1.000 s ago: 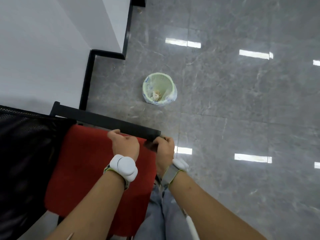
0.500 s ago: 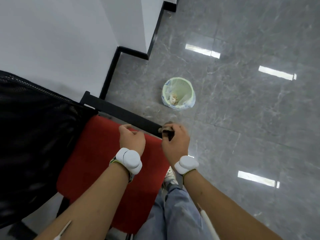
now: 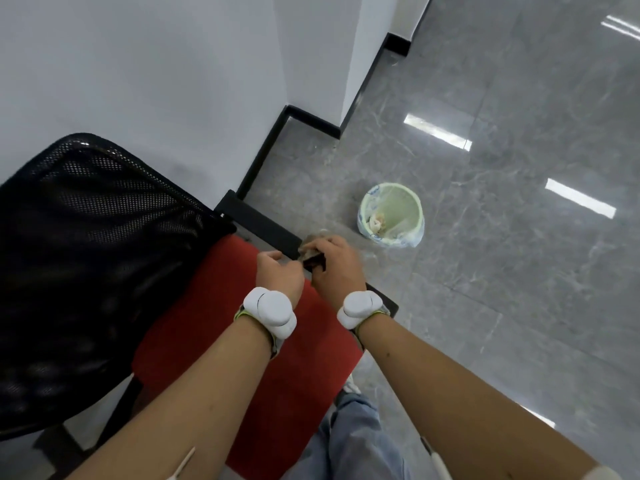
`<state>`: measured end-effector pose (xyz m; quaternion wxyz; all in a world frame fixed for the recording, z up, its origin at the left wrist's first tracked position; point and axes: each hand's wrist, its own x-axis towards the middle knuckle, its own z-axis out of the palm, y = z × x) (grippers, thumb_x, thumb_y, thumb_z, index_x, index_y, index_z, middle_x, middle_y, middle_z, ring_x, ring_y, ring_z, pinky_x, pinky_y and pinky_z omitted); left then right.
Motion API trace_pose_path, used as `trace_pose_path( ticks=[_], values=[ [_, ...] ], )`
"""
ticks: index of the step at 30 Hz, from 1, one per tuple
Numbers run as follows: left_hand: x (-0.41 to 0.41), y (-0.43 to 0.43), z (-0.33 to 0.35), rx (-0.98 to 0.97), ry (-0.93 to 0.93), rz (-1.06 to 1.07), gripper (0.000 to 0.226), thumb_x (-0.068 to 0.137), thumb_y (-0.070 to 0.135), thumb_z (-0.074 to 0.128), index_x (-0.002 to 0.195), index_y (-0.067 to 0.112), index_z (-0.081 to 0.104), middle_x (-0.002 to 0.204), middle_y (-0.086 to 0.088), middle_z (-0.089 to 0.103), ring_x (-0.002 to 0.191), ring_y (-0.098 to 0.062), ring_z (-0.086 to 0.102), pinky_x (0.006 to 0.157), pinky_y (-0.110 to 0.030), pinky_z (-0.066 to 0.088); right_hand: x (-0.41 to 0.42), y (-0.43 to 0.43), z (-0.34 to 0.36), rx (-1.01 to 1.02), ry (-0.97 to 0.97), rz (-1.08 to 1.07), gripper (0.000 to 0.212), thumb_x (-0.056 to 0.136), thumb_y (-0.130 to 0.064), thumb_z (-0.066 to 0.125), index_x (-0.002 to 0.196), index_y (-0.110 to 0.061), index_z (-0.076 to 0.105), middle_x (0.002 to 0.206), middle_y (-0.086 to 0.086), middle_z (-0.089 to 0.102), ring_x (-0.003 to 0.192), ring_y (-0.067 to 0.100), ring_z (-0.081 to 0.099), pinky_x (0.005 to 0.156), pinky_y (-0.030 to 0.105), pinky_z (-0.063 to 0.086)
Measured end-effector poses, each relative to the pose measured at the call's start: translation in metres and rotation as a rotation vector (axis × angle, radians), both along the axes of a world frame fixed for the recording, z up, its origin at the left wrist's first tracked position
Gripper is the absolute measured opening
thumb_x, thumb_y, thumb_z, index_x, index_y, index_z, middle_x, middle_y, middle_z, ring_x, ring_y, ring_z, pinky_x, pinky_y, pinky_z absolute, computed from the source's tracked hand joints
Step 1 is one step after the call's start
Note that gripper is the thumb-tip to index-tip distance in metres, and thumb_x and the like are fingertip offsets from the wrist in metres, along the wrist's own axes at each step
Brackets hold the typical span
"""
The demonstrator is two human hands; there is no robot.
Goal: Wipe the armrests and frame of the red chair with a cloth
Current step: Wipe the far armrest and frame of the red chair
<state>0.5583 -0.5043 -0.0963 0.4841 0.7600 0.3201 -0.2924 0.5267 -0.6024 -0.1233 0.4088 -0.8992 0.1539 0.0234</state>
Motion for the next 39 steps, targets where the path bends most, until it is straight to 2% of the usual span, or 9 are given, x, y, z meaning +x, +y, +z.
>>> trace_pose_path(
  ticks=[3, 7, 11, 16, 20, 23, 29, 33, 39],
  values=[
    [0.010, 0.009, -0.003, -0.024, 0.013, 0.049, 0.031, 0.084, 0.007, 0.059, 0.110, 0.018, 0.046, 0.106, -0.023, 0.067, 0.080, -0.031, 0.059, 0.065, -0.034, 0.043, 0.012, 0.009, -0.004, -0.003, -0.029, 0.050, 0.037, 0.066, 0.009, 0.059, 0.090, -0.013, 0.077, 0.097, 0.008, 0.070, 0.090, 0.025, 0.063, 0.076, 0.032, 0.051],
    [0.025, 0.028, -0.010, -0.017, 0.024, 0.084, 0.036, 0.082, 0.011, 0.059, 0.117, 0.018, 0.051, 0.111, -0.022, 0.067, 0.094, -0.039, 0.066, 0.072, -0.043, 0.051, 0.036, 0.023, -0.008, -0.028, 0.005, 0.130, 0.035, 0.072, 0.006, 0.063, 0.095, -0.015, 0.078, 0.097, 0.006, 0.071, 0.089, 0.021, 0.063, 0.070, 0.011, 0.035],
    [0.042, 0.045, -0.013, -0.039, 0.020, 0.080, 0.043, 0.083, 0.009, 0.055, 0.123, 0.025, 0.055, 0.118, -0.020, 0.066, 0.102, -0.039, 0.067, 0.069, -0.038, 0.050, 0.061, 0.037, -0.010, -0.020, 0.034, 0.184, 0.034, 0.073, 0.004, 0.063, 0.097, -0.015, 0.079, 0.100, 0.007, 0.071, 0.092, 0.023, 0.064, 0.077, 0.021, 0.043],
    [0.060, 0.063, -0.015, -0.044, -0.009, 0.097, 0.059, 0.080, 0.006, 0.048, 0.131, 0.034, 0.054, 0.125, -0.016, 0.066, 0.110, -0.038, 0.066, 0.088, -0.048, 0.055, 0.092, 0.054, -0.009, -0.025, 0.053, 0.304, 0.031, 0.074, 0.001, 0.063, 0.096, -0.014, 0.078, 0.105, 0.007, 0.072, 0.094, 0.022, 0.064, 0.078, 0.017, 0.039],
    [0.072, 0.073, -0.006, -0.058, -0.006, 0.136, 0.060, 0.083, 0.005, 0.049, 0.134, 0.035, 0.055, 0.121, -0.004, 0.064, 0.094, -0.028, 0.070, 0.066, -0.026, 0.050, 0.118, 0.064, -0.007, -0.014, 0.050, 0.373, 0.030, 0.071, 0.001, 0.062, 0.090, -0.014, 0.079, 0.105, 0.005, 0.075, 0.096, 0.023, 0.067, 0.081, 0.019, 0.043],
    [0.075, 0.081, -0.003, -0.058, -0.016, 0.146, 0.058, 0.086, 0.001, 0.046, 0.135, 0.032, 0.055, 0.111, -0.004, 0.064, 0.076, -0.023, 0.065, 0.052, -0.022, 0.043, 0.139, 0.075, -0.007, -0.022, 0.066, 0.399, 0.029, 0.074, 0.001, 0.061, 0.088, -0.016, 0.080, 0.094, 0.003, 0.077, 0.085, 0.023, 0.070, 0.073, 0.020, 0.048],
    [0.067, 0.096, 0.001, -0.061, 0.005, 0.175, 0.056, 0.088, 0.001, 0.045, 0.135, 0.031, 0.053, 0.077, -0.006, 0.061, 0.063, -0.019, 0.059, 0.052, -0.024, 0.045, 0.181, 0.094, -0.011, -0.032, 0.152, 0.468, 0.025, 0.078, -0.005, 0.058, 0.088, -0.017, 0.078, 0.087, 0.004, 0.077, 0.072, 0.022, 0.073, 0.071, 0.026, 0.058],
    [0.056, 0.097, 0.001, -0.071, 0.033, 0.196, 0.055, 0.088, 0.001, 0.045, 0.134, 0.031, 0.052, 0.073, -0.006, 0.058, 0.065, -0.020, 0.057, 0.054, -0.026, 0.044, 0.177, 0.088, -0.018, -0.055, 0.100, 0.486, 0.031, 0.074, 0.001, 0.057, 0.089, -0.015, 0.078, 0.088, 0.007, 0.077, 0.074, 0.027, 0.072, 0.073, 0.038, 0.060],
    [0.042, 0.083, 0.006, -0.080, 0.067, 0.195, 0.054, 0.089, 0.001, 0.044, 0.133, 0.029, 0.052, 0.071, -0.004, 0.057, 0.066, -0.020, 0.056, 0.055, -0.027, 0.044, 0.169, 0.073, -0.011, -0.168, 0.074, 0.670, 0.033, 0.068, 0.004, 0.058, 0.077, -0.021, 0.078, 0.100, 0.001, 0.074, 0.087, 0.023, 0.068, 0.078, 0.034, 0.056]
  ],
)
